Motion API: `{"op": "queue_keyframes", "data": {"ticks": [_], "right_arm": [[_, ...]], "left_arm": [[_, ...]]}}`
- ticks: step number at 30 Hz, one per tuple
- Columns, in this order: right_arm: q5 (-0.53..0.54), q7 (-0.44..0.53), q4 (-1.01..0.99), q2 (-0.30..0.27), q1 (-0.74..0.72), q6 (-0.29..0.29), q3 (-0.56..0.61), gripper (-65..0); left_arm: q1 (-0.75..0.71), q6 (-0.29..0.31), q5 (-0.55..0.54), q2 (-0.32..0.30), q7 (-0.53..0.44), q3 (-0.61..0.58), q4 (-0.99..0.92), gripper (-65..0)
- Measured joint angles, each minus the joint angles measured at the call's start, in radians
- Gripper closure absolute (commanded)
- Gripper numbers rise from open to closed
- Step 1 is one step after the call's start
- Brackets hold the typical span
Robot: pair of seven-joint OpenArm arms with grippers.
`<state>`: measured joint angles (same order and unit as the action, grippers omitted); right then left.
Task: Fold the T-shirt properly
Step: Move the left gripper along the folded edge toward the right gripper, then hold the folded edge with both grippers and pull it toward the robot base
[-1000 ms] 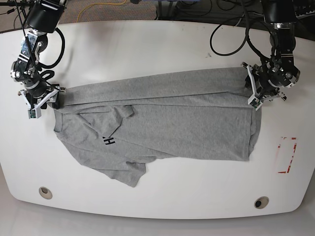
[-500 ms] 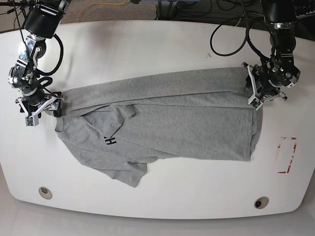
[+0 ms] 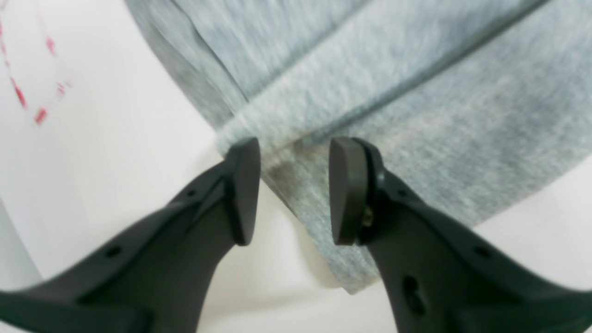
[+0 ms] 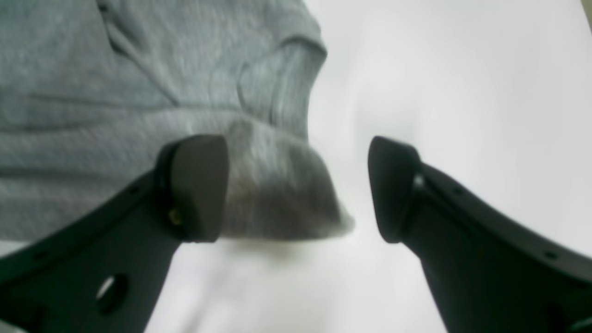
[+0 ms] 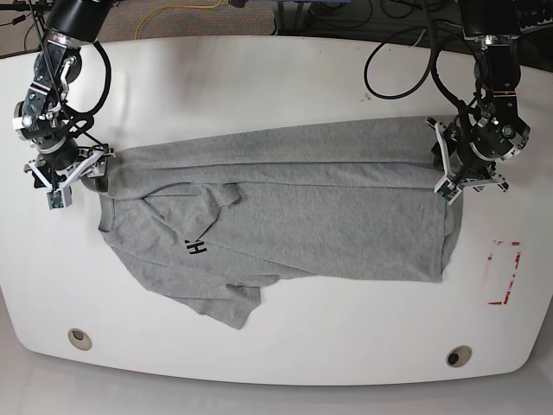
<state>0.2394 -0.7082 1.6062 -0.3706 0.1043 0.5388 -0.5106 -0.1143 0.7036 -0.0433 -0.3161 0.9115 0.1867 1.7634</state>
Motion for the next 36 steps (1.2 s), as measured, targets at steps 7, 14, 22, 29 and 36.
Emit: {"op": "queue_keyframes", "data": {"ticks": [7,14,22,29,36], "right_arm": [[0.0,-0.003,-0.007,0.027,0.03,0.001,-0.061,-44.5],[0.002,0.074,-0.122,0.021,0.013,0.024,-0.063,-44.5],[-0.003,0.098,-0.278,0.019,-0.05,0.036,-0.062,-44.4],[-0.003,0.111,-0.289,0.019,-0.053,0.078,-0.063,-23.5],[-0.002,0.114,-0.293,0.027,-0.053,0.109,-0.063,-9.7]], "left_arm": [[-0.002,0.001,-0.106,-0.008,0.001,0.011,0.022,-22.1],[0.001,-0.003,-0.177,-0.013,0.002,0.114,0.048,-22.1],[-0.002,-0.003,-0.252,-0.011,0.008,0.255,0.045,-22.1],[-0.005,-0.006,-0.28,-0.001,0.009,0.299,0.042,-22.1],[-0.007,-0.005,-0.279,0.049,0.015,0.357,-0.019,-22.4]]}}
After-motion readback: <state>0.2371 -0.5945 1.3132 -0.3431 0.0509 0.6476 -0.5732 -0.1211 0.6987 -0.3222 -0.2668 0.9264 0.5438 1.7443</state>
